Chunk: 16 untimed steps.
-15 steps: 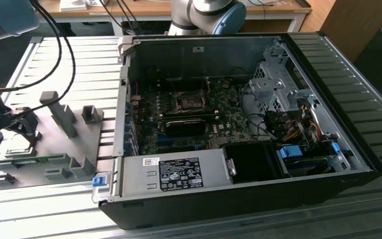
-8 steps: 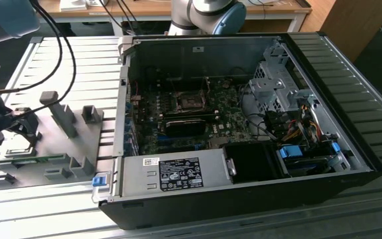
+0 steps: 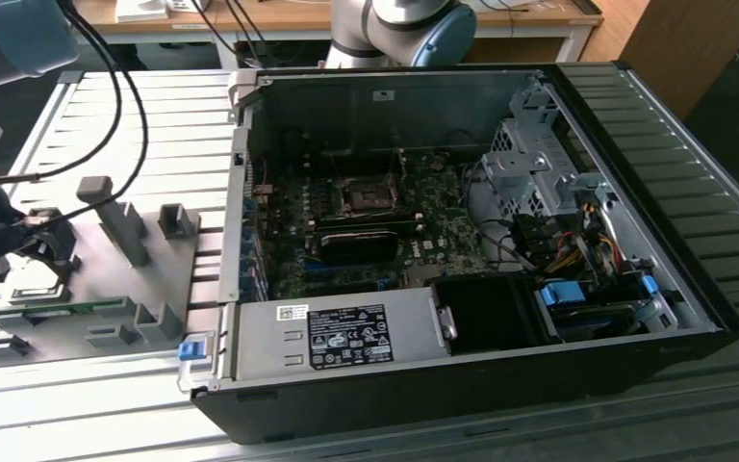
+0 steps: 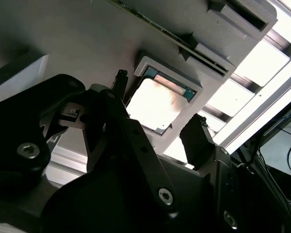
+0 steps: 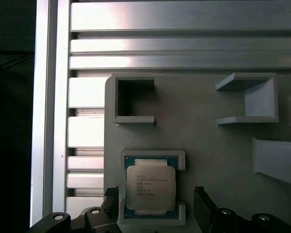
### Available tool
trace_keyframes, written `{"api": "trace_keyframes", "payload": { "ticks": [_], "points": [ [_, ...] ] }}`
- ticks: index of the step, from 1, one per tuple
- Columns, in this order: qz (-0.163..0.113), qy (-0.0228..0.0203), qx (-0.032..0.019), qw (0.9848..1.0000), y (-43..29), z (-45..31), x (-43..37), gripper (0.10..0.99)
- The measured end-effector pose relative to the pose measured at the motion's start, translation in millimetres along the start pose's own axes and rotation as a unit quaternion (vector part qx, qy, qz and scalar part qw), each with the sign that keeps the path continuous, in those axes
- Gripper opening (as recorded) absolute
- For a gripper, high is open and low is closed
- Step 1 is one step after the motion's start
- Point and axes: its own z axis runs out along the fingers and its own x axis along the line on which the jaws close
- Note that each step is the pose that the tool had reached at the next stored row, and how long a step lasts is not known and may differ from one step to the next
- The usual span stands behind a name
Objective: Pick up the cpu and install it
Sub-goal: 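Pick up the cpu and move it towards the insertion slot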
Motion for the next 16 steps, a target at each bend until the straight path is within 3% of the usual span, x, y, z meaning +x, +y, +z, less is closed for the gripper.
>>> {"api": "trace_keyframes", "payload": {
  "ticks": [16],
  "points": [
    [0.0, 0.0, 0.0, 1.0, -0.4, 6.2, -0.2, 0.718]
  ]
}}
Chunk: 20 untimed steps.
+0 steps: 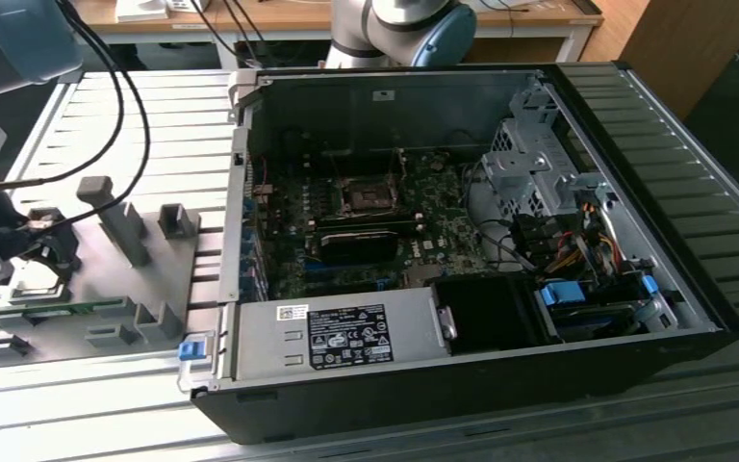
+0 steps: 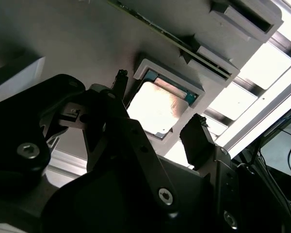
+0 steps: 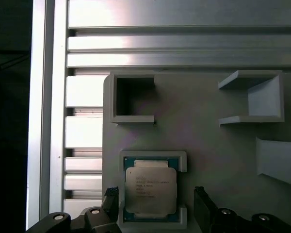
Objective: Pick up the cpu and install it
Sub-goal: 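Pick up the cpu and move it towards the insertion slot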
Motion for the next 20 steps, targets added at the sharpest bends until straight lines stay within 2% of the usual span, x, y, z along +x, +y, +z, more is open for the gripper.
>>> {"api": "trace_keyframes", "payload": {
  "ticks": [10, 20],
  "points": [
    [0.0, -0.0001, 0.0001, 1.0, 0.0, 4.6, 0.0, 0.718],
    [0.0, -0.0007, 0.0001, 1.0, 3.3, 7.8, 3.0, 0.718]
  ]
}}
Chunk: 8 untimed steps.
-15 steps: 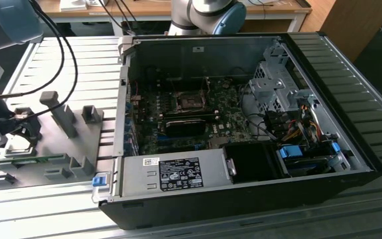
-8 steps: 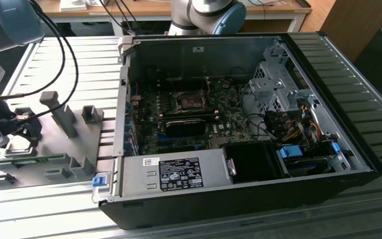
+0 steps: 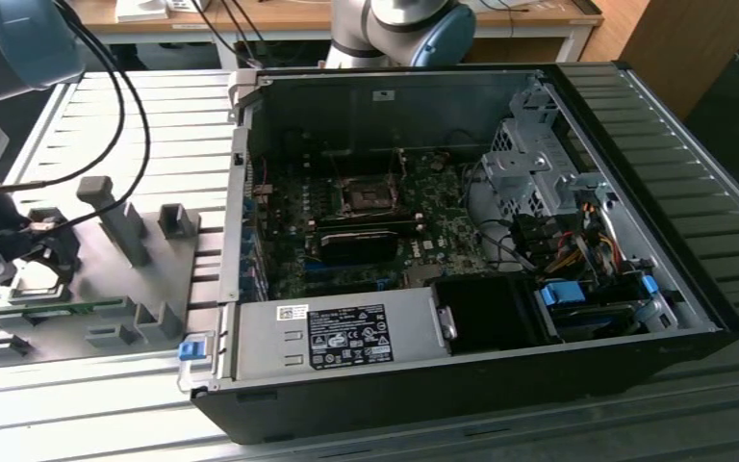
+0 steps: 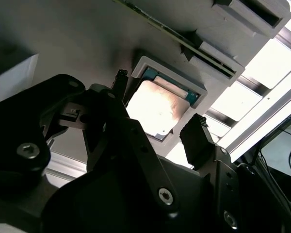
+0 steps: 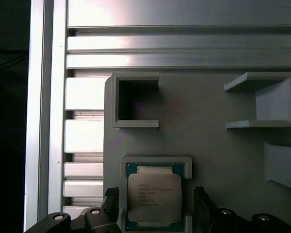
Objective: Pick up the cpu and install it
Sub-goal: 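Pick up the cpu and move it towards the insertion slot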
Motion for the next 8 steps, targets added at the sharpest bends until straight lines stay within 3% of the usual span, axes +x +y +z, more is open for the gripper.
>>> {"api": "trace_keyframes", "payload": {
  "ticks": [8],
  "points": [
    [0.0, -0.0001, 0.0, 1.0, 2.8, 2.5, 1.3, 0.706]
  ]
}}
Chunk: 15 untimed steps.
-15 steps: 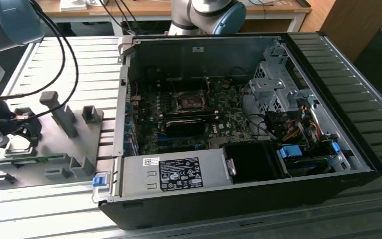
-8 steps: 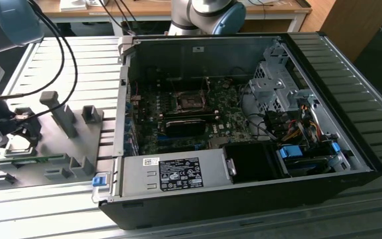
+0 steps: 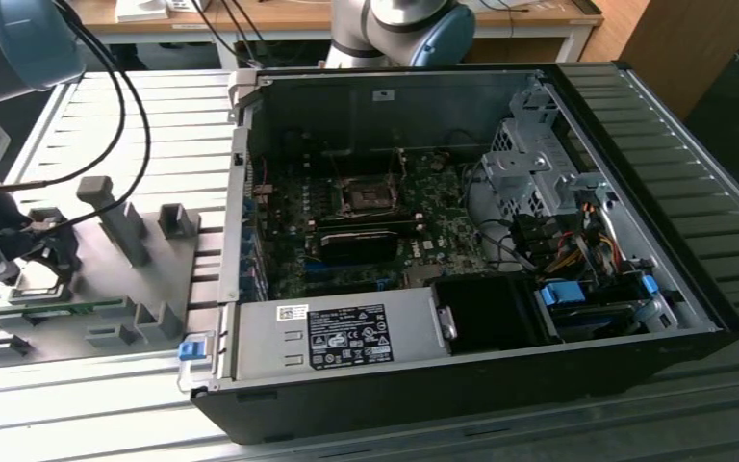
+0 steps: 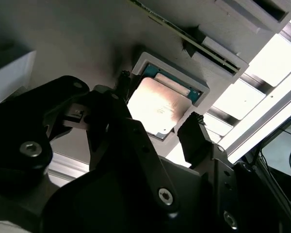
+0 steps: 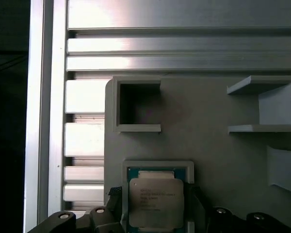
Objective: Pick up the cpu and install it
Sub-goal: 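Pick up the cpu and move it towards the insertion slot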
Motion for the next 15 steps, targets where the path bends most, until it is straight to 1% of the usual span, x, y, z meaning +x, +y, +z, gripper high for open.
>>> {"api": "trace_keyframes", "payload": {
  "ticks": [2, 3, 8, 9, 13, 15],
  "points": [
    [0.0, 0.0001, 0.0001, 1.0, 0.0, 0.1, 0.1, 0.706],
    [0.0, 0.0001, 0.0, 1.0, 0.0, 0.2, 0.2, 0.635],
    [-0.001, 0.0001, 0.0001, 1.0, 0.0, 0.7, 0.2, 0.62],
    [-0.001, 0.0001, 0.0, 1.0, 0.0, 0.8, 0.2, 0.553],
    [-0.001, -0.0008, 0.0, 1.0, 0.0, 0.7, 0.2, 0.545],
    [-0.001, -0.0011, 0.0, 1.0, 0.1, -0.5, 0.2, 0.545]
  ]
}}
